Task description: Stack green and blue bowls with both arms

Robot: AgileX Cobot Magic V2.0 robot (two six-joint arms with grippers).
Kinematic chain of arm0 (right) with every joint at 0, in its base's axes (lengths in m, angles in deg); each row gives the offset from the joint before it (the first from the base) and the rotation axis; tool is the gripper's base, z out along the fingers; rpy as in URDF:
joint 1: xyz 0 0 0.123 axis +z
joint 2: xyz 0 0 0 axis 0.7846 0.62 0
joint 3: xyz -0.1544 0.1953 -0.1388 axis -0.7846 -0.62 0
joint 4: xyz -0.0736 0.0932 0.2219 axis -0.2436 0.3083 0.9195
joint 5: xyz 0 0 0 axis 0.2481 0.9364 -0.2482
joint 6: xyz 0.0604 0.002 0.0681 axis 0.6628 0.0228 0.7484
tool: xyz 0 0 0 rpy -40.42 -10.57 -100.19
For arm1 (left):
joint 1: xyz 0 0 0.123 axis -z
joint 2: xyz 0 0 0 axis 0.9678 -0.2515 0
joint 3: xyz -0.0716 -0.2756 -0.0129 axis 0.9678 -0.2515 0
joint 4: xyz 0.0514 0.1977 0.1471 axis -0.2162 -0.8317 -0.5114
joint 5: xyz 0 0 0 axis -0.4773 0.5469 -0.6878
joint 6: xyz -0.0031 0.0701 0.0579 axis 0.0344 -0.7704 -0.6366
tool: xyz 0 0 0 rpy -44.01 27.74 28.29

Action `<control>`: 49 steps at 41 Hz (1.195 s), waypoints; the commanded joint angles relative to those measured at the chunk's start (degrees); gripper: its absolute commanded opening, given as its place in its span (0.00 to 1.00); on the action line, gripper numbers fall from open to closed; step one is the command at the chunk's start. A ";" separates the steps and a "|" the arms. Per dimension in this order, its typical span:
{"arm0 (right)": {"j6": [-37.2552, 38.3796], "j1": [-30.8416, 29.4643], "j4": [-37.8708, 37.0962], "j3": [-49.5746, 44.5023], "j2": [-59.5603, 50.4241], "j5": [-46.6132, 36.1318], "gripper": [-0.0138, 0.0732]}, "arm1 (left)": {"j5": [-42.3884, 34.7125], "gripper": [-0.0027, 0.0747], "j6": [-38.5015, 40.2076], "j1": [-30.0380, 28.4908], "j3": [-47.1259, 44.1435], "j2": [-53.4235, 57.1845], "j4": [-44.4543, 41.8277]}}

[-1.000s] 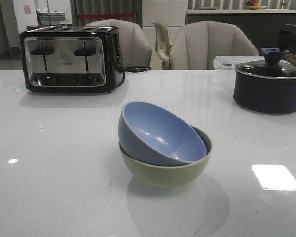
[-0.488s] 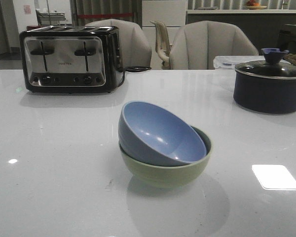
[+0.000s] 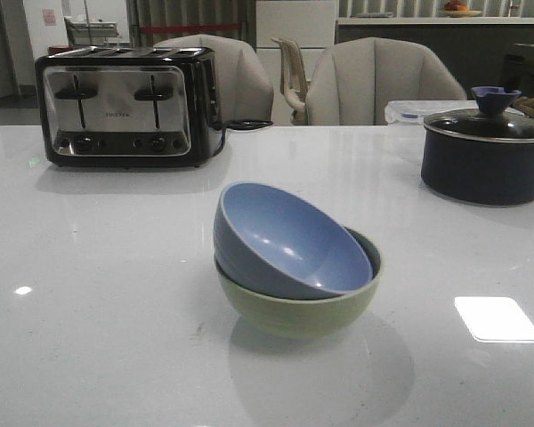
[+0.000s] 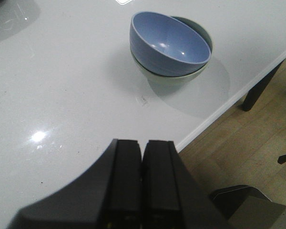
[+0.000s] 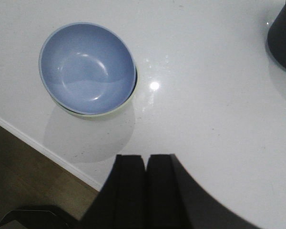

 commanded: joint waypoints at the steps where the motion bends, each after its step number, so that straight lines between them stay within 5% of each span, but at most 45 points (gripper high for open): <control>1: -0.29 -0.01 -0.33 1.59 -0.08 -3.56 0.20 | -4.13 0.16 0.03 0.32 1.62 0.09 0.53; 12: -0.29 -0.01 -0.33 1.59 -0.08 -3.56 0.20 | -4.94 0.16 -0.77 -0.86 0.81 2.87 0.16; 23: -0.29 -0.01 -0.33 1.59 -0.08 -3.50 0.20 | -19.27 0.16 -1.93 -18.98 -11.61 18.16 -4.02; 33: -0.29 -0.01 -0.33 1.59 -0.08 -3.50 0.20 | -23.66 0.16 -1.83 -30.67 -22.55 29.76 -2.91; 49: -0.29 -0.01 -0.33 1.59 -0.08 -3.50 0.20 | -42.97 0.16 10.71 -31.62 -37.79 37.68 -7.96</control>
